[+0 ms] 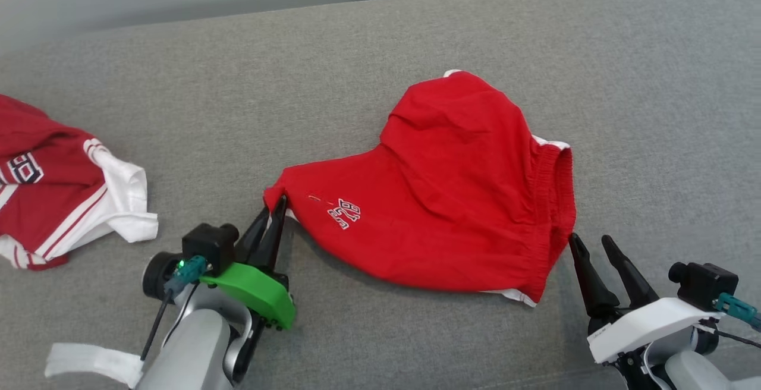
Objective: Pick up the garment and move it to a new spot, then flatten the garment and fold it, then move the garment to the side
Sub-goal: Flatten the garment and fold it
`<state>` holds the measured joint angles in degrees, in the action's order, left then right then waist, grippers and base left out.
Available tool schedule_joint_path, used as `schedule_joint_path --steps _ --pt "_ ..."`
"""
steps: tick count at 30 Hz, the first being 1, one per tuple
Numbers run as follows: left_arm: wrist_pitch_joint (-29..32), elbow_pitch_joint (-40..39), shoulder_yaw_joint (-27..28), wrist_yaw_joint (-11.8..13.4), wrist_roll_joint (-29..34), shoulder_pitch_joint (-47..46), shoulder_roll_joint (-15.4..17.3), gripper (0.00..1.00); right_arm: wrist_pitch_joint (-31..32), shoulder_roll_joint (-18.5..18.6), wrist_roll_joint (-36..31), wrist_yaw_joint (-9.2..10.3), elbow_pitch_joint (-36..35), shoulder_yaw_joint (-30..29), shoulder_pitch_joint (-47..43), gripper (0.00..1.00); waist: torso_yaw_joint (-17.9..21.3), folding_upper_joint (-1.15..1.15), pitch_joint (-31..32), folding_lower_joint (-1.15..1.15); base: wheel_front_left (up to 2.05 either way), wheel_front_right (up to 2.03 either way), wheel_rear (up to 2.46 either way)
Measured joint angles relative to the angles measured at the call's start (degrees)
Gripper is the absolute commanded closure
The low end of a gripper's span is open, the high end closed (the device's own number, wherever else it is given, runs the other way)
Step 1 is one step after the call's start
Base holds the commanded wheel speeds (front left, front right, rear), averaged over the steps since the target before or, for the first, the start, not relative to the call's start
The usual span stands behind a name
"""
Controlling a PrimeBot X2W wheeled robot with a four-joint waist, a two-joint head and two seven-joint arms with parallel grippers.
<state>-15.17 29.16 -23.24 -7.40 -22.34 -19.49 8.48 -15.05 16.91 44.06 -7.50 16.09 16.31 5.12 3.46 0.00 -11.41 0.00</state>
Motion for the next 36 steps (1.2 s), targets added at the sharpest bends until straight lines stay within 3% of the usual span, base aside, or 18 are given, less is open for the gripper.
schedule_joint_path --steps 3,11,12,14,15,16,24,36 --pt "0.00 7.33 2.14 0.35 1.86 -4.90 0.90 1.00 0.00 0.12 0.63 0.00 0.23 -0.11 0.21 0.00 3.31 0.00 -0.98 0.00 0.00 0.00 0.00" --pt "-0.01 20.56 4.38 2.61 3.30 -11.20 1.45 0.97 0.00 0.11 1.49 0.00 -1.36 2.57 1.06 0.00 7.38 0.00 -2.64 0.00 0.00 0.00 0.00" --pt "0.00 22.05 4.43 2.65 3.28 -11.89 1.34 0.89 0.00 0.14 1.65 0.00 -1.47 2.99 1.07 0.00 7.60 0.00 -2.88 0.00 0.00 0.00 0.00" --pt "-0.02 24.40 4.71 2.65 3.16 -13.01 1.07 0.62 0.01 0.36 1.75 0.00 -1.53 3.98 1.18 0.00 7.87 0.00 -3.27 0.00 0.00 0.00 0.00" --pt "-0.02 25.24 4.89 2.65 3.13 -13.50 0.94 0.16 0.01 0.44 1.79 0.00 -1.54 4.33 1.32 0.00 7.93 0.00 -3.38 0.00 0.00 0.00 0.00" --pt "-0.03 26.04 5.10 2.70 3.00 -13.94 0.76 0.00 0.01 0.51 1.98 0.00 -1.64 4.74 1.49 0.00 7.90 0.00 -3.42 0.00 0.00 0.00 0.00" --pt "-0.01 23.71 8.09 4.24 2.75 -12.51 -0.70 0.00 0.01 1.07 4.33 0.00 -3.89 9.23 2.21 0.00 5.80 0.00 -2.60 0.00 0.00 0.00 0.00" --pt "-0.01 11.62 10.31 3.10 5.53 -2.46 -4.53 0.00 0.00 2.77 8.71 0.01 -3.77 14.74 1.92 0.00 -0.64 0.00 -0.09 0.00 0.00 0.00 0.00"
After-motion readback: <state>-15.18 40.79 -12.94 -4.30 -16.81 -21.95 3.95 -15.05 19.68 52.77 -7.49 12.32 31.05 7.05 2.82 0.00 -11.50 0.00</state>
